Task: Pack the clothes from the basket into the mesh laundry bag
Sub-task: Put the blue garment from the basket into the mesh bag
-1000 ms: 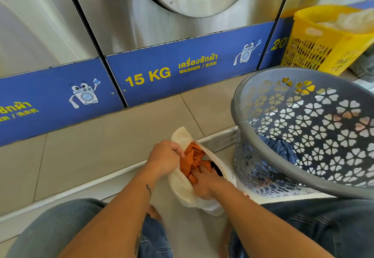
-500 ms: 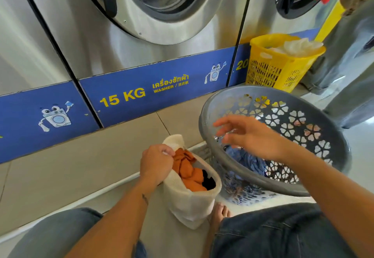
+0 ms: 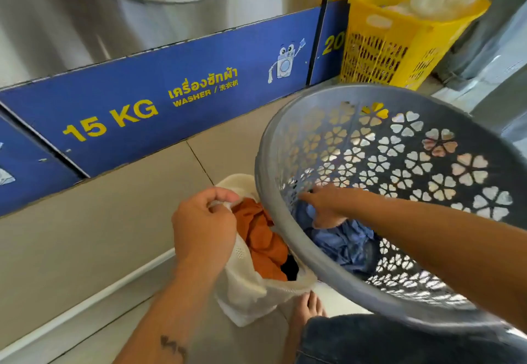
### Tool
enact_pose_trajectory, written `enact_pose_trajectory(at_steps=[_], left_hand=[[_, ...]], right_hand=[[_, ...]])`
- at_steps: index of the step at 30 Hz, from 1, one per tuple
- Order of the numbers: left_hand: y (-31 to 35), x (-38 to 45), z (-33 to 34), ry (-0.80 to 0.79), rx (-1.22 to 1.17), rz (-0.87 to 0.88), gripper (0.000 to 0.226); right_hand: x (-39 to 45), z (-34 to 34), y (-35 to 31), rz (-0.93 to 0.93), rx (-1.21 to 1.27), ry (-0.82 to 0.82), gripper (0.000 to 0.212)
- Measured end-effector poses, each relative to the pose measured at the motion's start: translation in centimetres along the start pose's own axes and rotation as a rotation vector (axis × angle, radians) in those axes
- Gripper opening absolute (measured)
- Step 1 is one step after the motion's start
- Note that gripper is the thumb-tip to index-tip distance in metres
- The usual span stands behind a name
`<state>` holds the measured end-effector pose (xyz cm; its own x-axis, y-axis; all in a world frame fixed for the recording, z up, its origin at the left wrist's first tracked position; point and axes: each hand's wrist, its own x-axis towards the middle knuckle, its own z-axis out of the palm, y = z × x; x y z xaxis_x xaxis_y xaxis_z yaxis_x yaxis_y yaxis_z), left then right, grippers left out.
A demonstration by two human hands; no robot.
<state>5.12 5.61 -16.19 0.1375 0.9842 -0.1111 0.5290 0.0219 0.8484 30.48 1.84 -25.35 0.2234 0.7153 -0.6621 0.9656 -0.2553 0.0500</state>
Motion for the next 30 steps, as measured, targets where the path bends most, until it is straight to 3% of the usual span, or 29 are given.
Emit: enact_pose_trajectory(at_steps=[3,7,9,12,14,17,19,22,26,30], left_hand=[[-0.2,0.9,0.2,-0.024,-0.044,-0.025,0.044],[-0.7,1.9,0.4,-0.078,-0.094,-0.042,0.045],[-1.1,2.2,0.3,-0.106,-0.079,-0.035,0.047],[-1.8,2.5,-0.2,-0.128,-0.076,-0.042,0.052],[-2.1,2.7,-0.4,-0.117,-0.095,-0.088,0.054],[-2.1,2.8,-0.8,-0.104,-0.26,-0.216,0.05],[-1.3,2.7,-1.2,-0.114,-0.343,-0.262,0.048],[0.7,1.7,-1.9,-0.086,-0.424,-0.269,0.044],[4.3,0.2,-4.2,0.044,-0.497,-0.145,0.038],[7.4,-1.9,-6.8,0.019,-0.576,-0.049,0.034]], right_hand=[[4.0,2.2,1.0,0.019,-0.146,-0.059,0.095],[8.3,5.6,2.0,0.063,-0.234,-0.208,0.122],[9.7,8.3,1.9,0.086,-0.221,-0.26,0.115],[10.1,11.3,1.6,0.165,-0.239,-0.074,0.09],[9.9,11.7,2.1,0.073,-0.218,-0.019,0.079],[8.4,9.9,2.6,-0.096,-0.104,-0.076,0.058],[7.0,8.2,2.6,-0.134,0.023,0.015,0.043],[4.5,4.7,2.1,-0.166,0.184,0.16,0.034],[-0.3,-0.2,0.8,-0.244,0.272,0.315,0.027],[-6.4,-2.6,-0.5,-0.262,0.376,0.512,0.024]])
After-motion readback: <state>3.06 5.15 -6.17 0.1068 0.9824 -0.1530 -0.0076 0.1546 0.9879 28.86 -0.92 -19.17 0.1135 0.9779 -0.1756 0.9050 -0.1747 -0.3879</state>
